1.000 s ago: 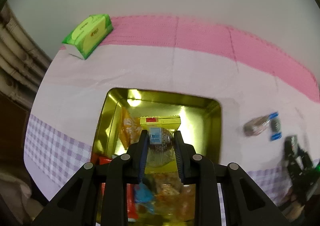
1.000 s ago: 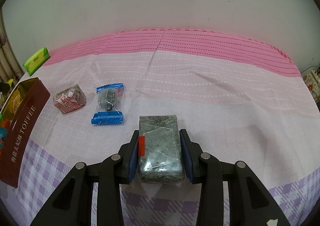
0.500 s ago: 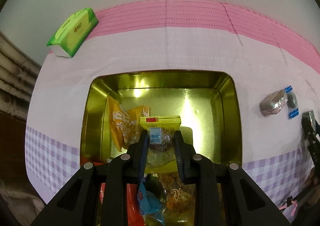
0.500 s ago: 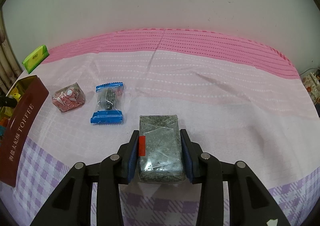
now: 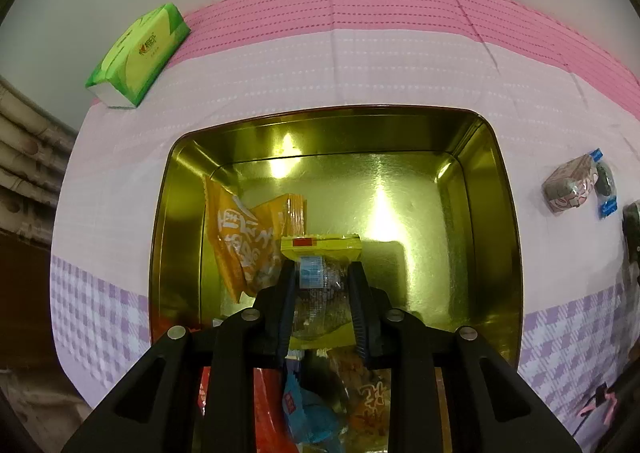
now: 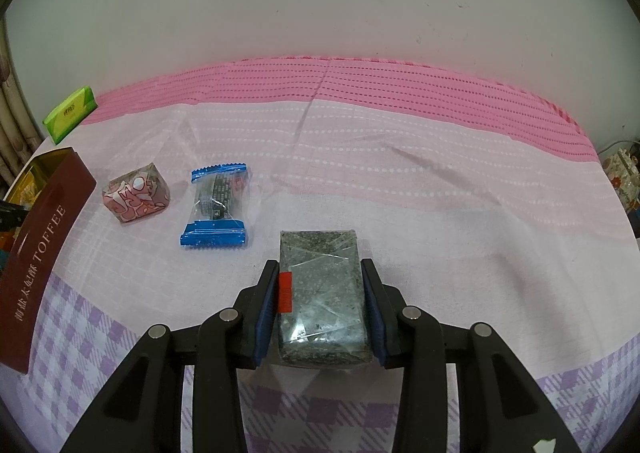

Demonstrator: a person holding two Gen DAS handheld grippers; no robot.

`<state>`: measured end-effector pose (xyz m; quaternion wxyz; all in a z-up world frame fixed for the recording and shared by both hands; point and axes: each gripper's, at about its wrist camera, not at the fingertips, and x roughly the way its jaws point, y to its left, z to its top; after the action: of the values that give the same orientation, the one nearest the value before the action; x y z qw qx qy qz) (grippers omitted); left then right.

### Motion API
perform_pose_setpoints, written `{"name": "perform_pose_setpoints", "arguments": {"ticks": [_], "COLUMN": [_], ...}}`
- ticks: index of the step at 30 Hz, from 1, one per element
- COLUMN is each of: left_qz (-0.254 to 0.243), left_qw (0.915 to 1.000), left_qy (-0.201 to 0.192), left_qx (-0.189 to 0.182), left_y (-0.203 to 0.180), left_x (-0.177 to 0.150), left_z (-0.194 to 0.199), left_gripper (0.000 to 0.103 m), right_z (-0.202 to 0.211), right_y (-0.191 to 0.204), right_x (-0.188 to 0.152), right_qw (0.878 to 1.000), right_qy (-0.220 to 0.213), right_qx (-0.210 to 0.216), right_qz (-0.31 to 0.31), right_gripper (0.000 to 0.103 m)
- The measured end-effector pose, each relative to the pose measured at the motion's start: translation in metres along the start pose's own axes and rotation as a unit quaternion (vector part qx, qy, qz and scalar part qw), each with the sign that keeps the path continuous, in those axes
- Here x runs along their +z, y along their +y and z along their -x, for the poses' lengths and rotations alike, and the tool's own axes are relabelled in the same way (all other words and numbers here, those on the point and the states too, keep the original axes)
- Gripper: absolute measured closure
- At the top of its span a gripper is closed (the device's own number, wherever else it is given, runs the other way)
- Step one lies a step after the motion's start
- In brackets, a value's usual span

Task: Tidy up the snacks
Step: 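Carry the yellow-edged candy over the tin with the left gripper, then open the left gripper to drop the candy into the tin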

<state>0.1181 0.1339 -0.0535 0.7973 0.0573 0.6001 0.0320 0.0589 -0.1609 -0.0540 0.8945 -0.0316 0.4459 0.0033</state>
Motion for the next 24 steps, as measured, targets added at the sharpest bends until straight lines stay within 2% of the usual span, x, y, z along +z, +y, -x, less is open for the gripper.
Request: {"name": "perform_pose_setpoints", "arguments": {"ticks": [11, 14, 18, 24], "left_qz": [0.0, 0.0, -0.004, -0.017], "left_qw": [1.0, 1.0, 1.0, 0.9995], "left_qy": [0.006, 0.004, -0.008, -0.026], "left_qx": [0.004, 0.002, 0.003, 0.005], "left_y": [0.0, 0.0, -0.001, -0.006], "left_x": [-0.001, -0.001, -0.002, -0.005], "left_z": [-0.001, 0.002, 0.01, 0.02], "left_gripper": [0.072, 0.068, 0.053, 0.051], "right_z": [0.0, 0.0, 0.0, 0.0], "right_y": [0.001, 0.001, 0.0, 0.0], "right_x": [-0.001, 0.0, 0.0, 0.0], "right_qw": [1.0, 1.0, 1.0, 1.0], "right_qy": [0.0, 0.0, 0.0, 0.0], "right_qx": [0.0, -0.001, -0.001, -0.002], "right_qz": [0.0, 0.0, 0.001, 0.001], "right_gripper": [0.066, 0.066, 0.066, 0.066]}}
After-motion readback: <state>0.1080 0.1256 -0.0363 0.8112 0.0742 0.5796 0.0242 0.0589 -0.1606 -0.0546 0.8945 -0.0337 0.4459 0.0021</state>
